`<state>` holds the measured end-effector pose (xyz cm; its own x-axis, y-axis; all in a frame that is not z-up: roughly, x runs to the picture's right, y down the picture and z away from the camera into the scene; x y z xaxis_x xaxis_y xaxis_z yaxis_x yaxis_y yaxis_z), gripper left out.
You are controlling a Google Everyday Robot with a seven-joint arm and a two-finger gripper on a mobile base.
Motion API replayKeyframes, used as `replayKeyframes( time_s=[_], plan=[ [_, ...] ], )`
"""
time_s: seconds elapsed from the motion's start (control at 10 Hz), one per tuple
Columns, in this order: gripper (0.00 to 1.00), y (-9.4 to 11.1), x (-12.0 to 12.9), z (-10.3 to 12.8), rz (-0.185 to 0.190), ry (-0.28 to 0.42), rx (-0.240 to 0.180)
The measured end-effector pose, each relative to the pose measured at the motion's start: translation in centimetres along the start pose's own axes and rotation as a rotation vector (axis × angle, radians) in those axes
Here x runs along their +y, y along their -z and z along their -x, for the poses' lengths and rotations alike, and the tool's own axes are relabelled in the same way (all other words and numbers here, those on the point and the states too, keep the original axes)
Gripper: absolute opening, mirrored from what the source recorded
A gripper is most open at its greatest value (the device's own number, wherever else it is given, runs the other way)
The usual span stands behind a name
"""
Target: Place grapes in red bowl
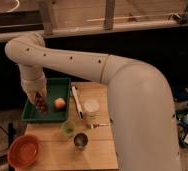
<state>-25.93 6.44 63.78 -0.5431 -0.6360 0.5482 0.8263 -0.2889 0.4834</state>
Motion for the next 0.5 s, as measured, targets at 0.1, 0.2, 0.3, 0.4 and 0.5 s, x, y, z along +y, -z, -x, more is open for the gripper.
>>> replayKeyframes(
  time_s=[0.1,0.2,0.3,0.4,0.5],
  plan=[
    [0.03,-0.3,-0.7,0.4,-0.005,0.012,-0.003],
    [0.03,-0.6,-1.5,0.9,-0.012,0.028,-0.008],
    [0.03,-0.9,-1.9,1.1,-0.012,0.036,-0.011],
    [0.03,-1.1,-2.2,1.3,-0.011,0.042,-0.011],
    [0.03,-1.3,-2.5,1.4,-0.009,0.05,-0.011]
  ],
)
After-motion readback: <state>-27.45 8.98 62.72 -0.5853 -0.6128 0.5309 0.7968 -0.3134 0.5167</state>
